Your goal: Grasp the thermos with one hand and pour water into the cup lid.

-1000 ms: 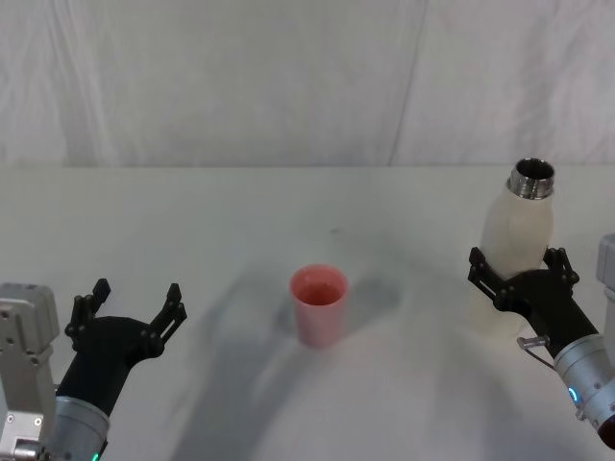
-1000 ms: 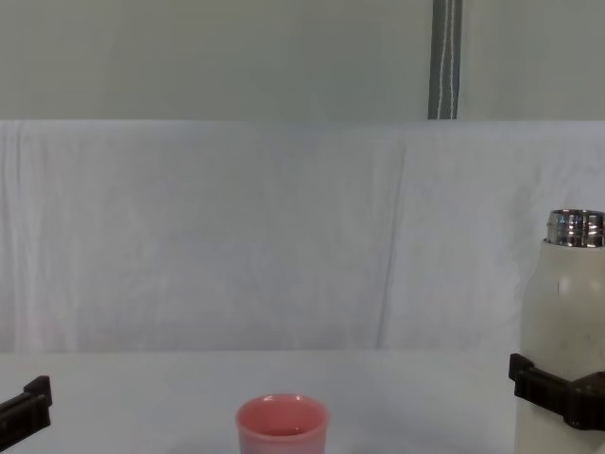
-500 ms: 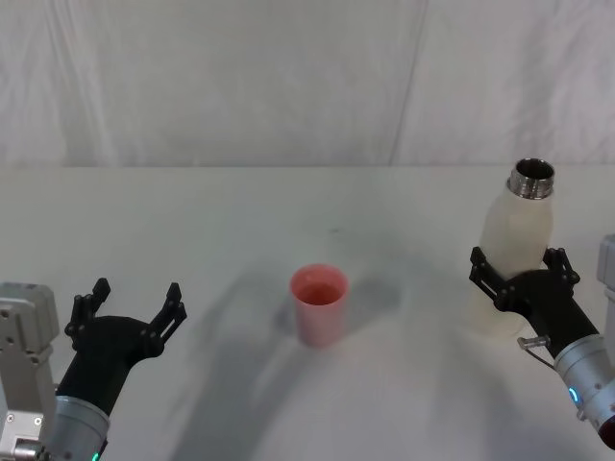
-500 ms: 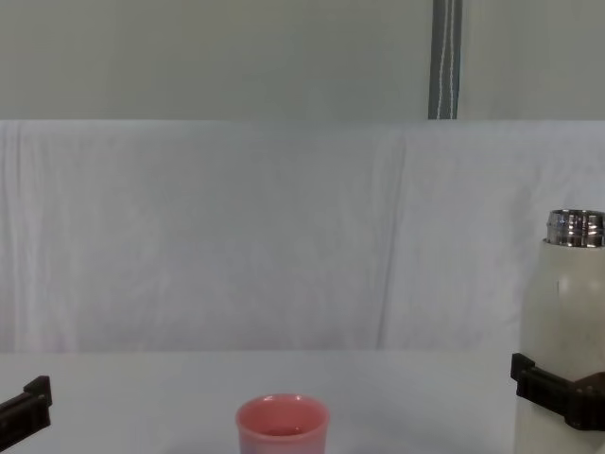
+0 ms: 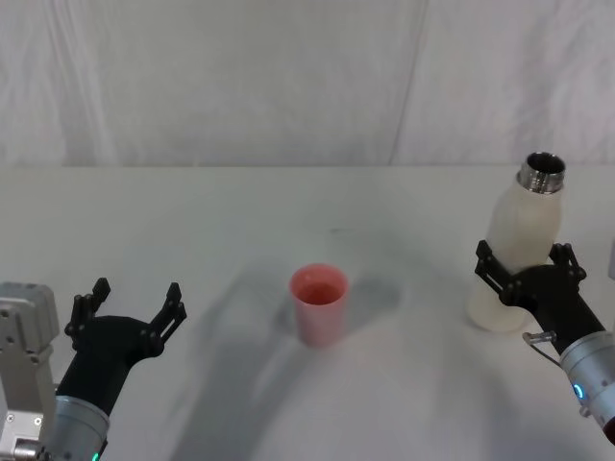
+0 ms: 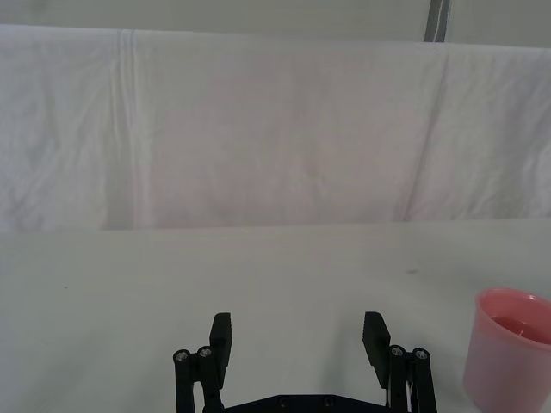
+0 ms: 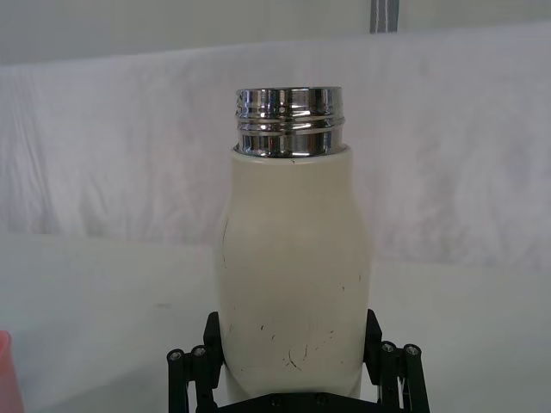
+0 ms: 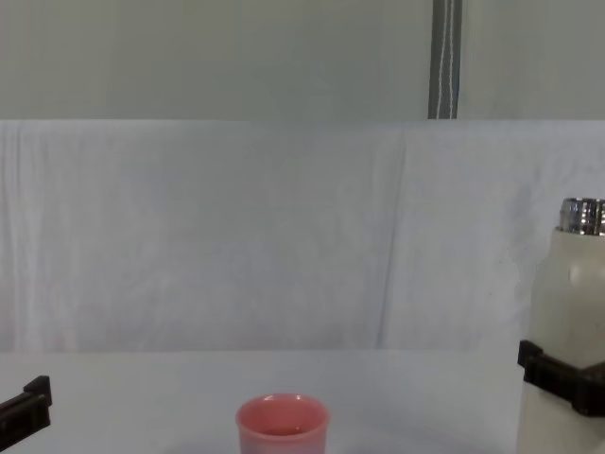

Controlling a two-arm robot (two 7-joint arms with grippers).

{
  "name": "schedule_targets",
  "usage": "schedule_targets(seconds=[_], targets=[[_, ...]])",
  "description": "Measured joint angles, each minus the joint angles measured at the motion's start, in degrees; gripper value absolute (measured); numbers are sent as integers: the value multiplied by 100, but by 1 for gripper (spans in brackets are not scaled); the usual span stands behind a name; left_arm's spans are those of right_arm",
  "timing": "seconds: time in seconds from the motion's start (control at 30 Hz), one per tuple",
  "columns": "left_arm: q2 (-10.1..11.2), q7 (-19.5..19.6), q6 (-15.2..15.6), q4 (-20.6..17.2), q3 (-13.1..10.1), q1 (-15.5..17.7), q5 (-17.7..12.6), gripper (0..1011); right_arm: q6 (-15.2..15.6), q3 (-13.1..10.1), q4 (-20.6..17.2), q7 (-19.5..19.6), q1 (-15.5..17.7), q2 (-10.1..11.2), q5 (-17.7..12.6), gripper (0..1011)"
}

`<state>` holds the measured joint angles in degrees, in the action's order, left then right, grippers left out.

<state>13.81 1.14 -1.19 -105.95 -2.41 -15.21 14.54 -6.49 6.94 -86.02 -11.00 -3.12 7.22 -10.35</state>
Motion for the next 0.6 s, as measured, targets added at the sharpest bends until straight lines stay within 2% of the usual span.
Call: schedule_targets(seconds=[0.3,0.6], targets=[[0,0,0,0,0,0,0,1001,10,49,-119,-131,-154,177,-4,951],[0,0,0,0,0,0,0,1001,320,257,-322,-275,-435,503,261,951]])
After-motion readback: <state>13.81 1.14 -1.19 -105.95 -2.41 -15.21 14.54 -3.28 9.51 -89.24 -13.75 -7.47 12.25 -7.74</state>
